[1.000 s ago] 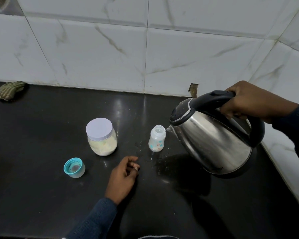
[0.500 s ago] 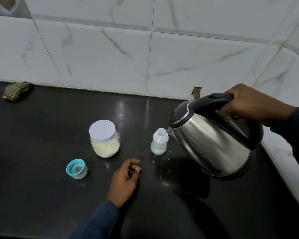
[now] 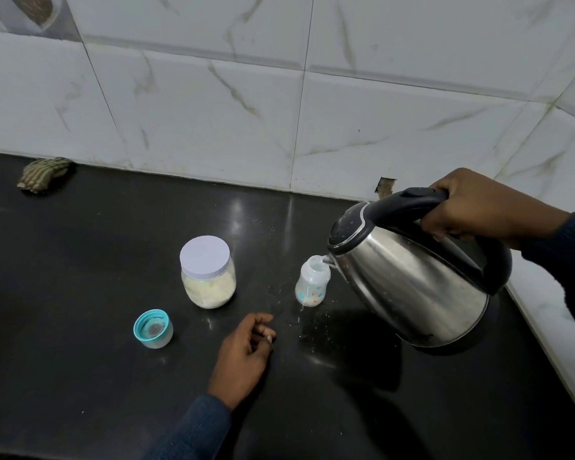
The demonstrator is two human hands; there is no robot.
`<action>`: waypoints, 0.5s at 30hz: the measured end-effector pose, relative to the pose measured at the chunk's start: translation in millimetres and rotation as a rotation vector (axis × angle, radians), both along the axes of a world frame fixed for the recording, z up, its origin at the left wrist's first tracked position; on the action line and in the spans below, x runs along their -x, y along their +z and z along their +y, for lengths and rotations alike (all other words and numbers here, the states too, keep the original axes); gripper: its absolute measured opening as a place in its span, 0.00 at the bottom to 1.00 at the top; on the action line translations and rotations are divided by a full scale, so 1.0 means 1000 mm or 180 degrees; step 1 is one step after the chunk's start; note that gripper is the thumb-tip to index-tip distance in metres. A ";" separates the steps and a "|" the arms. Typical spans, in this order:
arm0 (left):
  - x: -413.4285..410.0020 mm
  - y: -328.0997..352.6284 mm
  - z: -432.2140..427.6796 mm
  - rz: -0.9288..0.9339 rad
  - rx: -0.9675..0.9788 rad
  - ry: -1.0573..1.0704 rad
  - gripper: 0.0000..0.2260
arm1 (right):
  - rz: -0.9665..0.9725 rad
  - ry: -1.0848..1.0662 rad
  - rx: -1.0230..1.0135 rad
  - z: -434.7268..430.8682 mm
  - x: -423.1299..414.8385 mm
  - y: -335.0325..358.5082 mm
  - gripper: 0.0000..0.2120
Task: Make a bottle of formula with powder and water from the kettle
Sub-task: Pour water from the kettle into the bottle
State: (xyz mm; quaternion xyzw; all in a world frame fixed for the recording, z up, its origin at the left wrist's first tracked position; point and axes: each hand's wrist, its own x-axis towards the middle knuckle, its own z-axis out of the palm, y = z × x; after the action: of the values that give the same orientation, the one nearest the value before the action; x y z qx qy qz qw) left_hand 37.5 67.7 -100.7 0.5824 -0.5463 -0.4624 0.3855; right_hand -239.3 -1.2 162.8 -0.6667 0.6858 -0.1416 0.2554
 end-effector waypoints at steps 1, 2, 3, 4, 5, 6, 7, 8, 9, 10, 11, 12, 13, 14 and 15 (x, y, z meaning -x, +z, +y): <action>0.000 0.000 0.000 0.0006 0.0005 0.0002 0.15 | -0.0034 -0.0004 -0.0008 0.001 0.001 0.000 0.12; 0.000 -0.001 -0.001 0.0008 0.0014 0.0005 0.15 | -0.0069 -0.0008 -0.0017 0.002 0.001 0.001 0.12; 0.000 -0.001 -0.001 0.0007 0.0021 0.0003 0.15 | -0.0107 -0.0005 -0.0025 0.003 0.002 0.001 0.12; -0.001 -0.002 -0.001 0.0005 0.0018 -0.0005 0.16 | -0.0152 0.0008 -0.0030 0.005 0.004 0.001 0.14; -0.001 -0.002 -0.001 0.0010 0.0013 -0.0013 0.16 | -0.0206 0.0010 -0.0034 0.006 0.005 0.000 0.16; -0.001 -0.003 -0.001 0.0015 0.0008 -0.0014 0.16 | -0.0271 -0.0003 -0.0030 0.008 0.007 0.000 0.18; -0.001 -0.003 -0.001 0.0020 0.0011 -0.0014 0.16 | -0.0343 -0.0026 -0.0011 0.010 0.009 -0.002 0.19; -0.002 -0.004 -0.001 0.0024 0.0015 -0.0017 0.17 | -0.0423 -0.0067 0.0022 0.011 0.012 -0.004 0.20; -0.002 -0.004 -0.002 0.0029 0.0022 -0.0025 0.17 | -0.0494 -0.0096 0.0054 0.013 0.015 -0.006 0.21; -0.002 -0.005 -0.002 0.0033 0.0031 -0.0032 0.17 | -0.0571 -0.0121 0.0082 0.015 0.018 -0.009 0.21; -0.002 -0.005 -0.002 0.0036 0.0035 -0.0037 0.17 | -0.0650 -0.0133 0.0101 0.018 0.022 -0.012 0.21; -0.001 -0.005 -0.002 0.0045 0.0032 -0.0035 0.17 | -0.0729 -0.0150 0.0125 0.021 0.026 -0.015 0.21; -0.001 -0.005 -0.002 0.0061 0.0020 -0.0028 0.17 | -0.0797 -0.0163 0.0162 0.023 0.030 -0.019 0.19; -0.002 -0.004 -0.002 0.0075 0.0003 -0.0022 0.18 | -0.0852 -0.0186 0.0214 0.026 0.034 -0.023 0.18; -0.002 -0.004 -0.002 0.0081 -0.0009 -0.0021 0.18 | -0.0898 -0.0214 0.0267 0.029 0.038 -0.028 0.18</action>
State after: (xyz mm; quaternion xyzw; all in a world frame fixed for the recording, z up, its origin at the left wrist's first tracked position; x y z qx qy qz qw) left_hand 39.6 65.6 -105.2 0.5753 -0.5426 -0.4718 0.3900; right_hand -277.6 27.5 134.5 -0.6269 0.6585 -0.2708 0.3163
